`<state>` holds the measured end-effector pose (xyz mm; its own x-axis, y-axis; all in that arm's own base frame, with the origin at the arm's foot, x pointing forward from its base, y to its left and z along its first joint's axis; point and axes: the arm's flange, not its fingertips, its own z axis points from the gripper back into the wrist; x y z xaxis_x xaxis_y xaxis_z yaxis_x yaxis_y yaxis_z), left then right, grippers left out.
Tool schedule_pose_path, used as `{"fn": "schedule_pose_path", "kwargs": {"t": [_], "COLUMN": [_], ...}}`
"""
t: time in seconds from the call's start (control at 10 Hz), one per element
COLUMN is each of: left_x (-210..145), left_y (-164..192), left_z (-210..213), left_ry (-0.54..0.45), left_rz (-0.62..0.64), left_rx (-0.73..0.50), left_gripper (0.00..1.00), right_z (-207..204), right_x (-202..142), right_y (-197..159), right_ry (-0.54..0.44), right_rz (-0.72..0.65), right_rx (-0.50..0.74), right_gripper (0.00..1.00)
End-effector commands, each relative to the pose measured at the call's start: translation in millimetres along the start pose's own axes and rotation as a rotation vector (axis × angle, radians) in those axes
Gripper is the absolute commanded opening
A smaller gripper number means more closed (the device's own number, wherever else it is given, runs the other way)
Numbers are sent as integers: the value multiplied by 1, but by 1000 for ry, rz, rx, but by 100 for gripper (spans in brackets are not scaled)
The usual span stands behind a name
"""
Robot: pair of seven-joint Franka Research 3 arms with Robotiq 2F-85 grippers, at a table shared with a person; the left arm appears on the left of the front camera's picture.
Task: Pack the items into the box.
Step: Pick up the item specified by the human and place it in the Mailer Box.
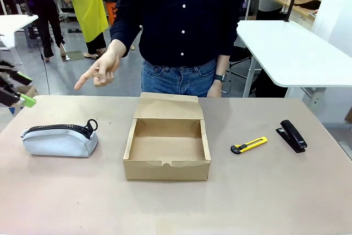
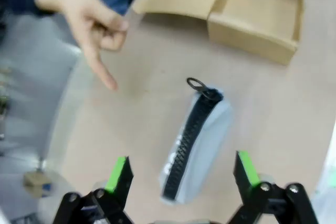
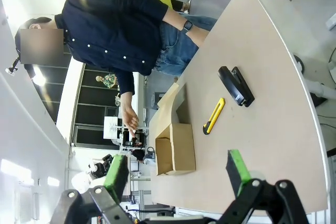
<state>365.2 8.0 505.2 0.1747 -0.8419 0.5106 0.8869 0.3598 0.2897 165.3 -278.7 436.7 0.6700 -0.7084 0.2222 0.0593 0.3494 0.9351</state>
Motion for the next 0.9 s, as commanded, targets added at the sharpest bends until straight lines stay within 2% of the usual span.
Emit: {"fn": "schedule_pose_path", "kwargs": {"t": [0.0,0.1,0.2,0.3,0.8], "left_x": [1,8,11,43,40], "left_y": [-54,-63,-64,-7,-5], "left_z": [-47,-65,-69,-34,-40], "left_ry": [202,306,308,130,148], "left_rz": [-563,-648,-649,-310,-339], "left_rx": [328,320,253,55,57], "left_gripper": [100,100,100,100,100], "right_z": [0,0,0,0,0], "right_x": [2,2,2,2,2], "right_y": [2,2,2,2,2], "right_ry": [-12,-12,-12,-12,-12], "right_rz": [28,28,28,28,28], "right_rx": [20,20,20,20,20], "right_gripper": [100,100,100,100,100]}}
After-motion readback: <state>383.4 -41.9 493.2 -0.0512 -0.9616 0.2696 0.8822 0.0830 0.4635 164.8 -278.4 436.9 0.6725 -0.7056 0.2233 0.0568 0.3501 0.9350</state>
